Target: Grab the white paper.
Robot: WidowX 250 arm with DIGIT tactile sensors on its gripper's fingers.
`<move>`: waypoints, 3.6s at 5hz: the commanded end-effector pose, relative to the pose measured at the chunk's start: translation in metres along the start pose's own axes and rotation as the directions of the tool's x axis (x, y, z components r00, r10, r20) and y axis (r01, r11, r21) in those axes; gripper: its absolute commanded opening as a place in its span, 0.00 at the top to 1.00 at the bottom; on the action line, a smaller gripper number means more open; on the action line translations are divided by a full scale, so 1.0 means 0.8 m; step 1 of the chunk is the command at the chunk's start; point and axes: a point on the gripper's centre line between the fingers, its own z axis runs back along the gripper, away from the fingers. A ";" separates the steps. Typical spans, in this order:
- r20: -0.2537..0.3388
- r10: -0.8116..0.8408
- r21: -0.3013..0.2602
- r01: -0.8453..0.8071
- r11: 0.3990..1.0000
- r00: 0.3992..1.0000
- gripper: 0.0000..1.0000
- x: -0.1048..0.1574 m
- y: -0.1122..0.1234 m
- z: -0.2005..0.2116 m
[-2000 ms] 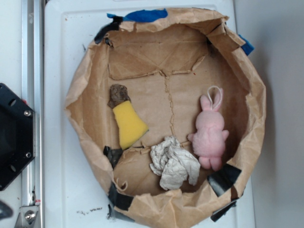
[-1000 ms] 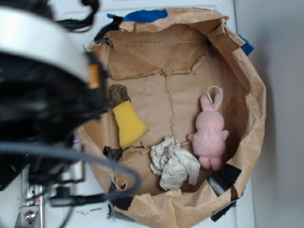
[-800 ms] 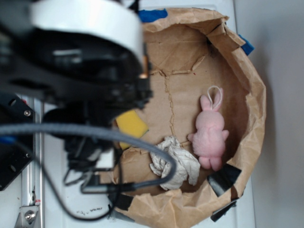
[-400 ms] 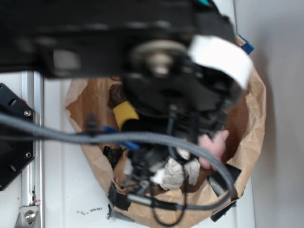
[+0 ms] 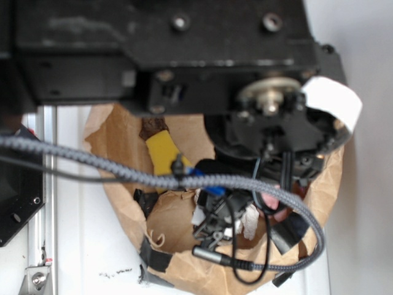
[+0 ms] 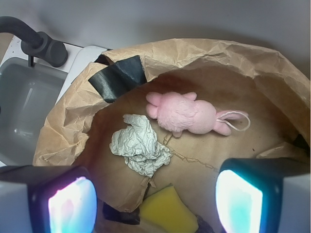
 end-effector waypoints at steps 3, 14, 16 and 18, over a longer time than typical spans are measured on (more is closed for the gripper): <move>0.019 -0.002 0.031 0.002 1.000 1.000 0.00 0.016 0.079 -0.021; 0.223 -0.102 0.049 0.093 0.994 0.969 0.00 0.023 0.005 -0.115; 0.169 -0.368 -0.058 0.382 0.922 0.914 0.00 0.008 -0.032 -0.134; 0.153 -0.333 -0.070 0.346 0.936 0.931 1.00 0.004 -0.035 -0.145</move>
